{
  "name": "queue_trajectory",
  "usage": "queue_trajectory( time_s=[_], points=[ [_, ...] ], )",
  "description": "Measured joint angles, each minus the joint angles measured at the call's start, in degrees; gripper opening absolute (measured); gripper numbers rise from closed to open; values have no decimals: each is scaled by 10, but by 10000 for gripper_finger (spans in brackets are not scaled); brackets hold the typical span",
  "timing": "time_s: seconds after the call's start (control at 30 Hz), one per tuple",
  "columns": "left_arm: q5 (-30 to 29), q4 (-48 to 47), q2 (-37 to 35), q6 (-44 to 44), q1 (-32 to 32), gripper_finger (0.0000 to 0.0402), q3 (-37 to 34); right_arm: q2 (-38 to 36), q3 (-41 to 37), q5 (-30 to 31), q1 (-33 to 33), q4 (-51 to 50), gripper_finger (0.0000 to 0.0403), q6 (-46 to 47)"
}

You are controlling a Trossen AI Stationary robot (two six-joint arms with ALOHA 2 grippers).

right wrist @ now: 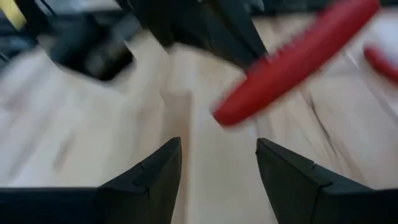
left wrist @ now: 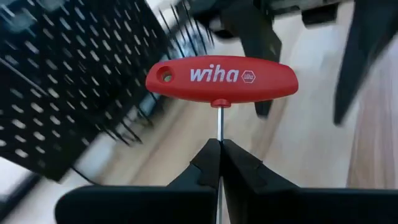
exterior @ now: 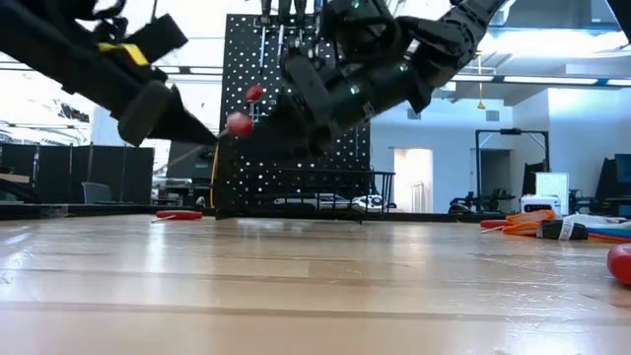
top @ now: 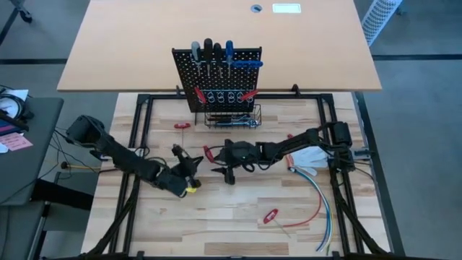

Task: Hang tools onto peg board
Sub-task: Hang the red allen wrench on the pegboard

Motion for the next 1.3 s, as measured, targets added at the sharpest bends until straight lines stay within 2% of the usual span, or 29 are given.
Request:
queue_trajectory(
  time_s=[0.13,0.33,0.6,0.73,0.8,0.93,1.1,1.3],
  points=[
    [-68,63,21,44,-29,0,3,0,0,-1,14,69,214,1],
    [-124,63,41,72,-54,0,21,-4,0,48,26,91,193,31],
    [-130,59,40,71,-65,0,22,-7,0,53,10,87,105,41],
    [-96,33,40,51,-62,0,22,-12,0,48,0,52,51,29],
    [-72,21,40,29,-57,6,21,-24,0,49,0,24,37,9],
    [-57,-15,33,6,-54,47,17,-62,0,72,-1,-45,37,-30],
    [-45,-31,-15,-16,-50,129,33,-86,0,76,-2,-125,38,-79],
    [3,36,-53,24,-22,214,35,-85,0,74,15,-133,40,-122]
  ],
)
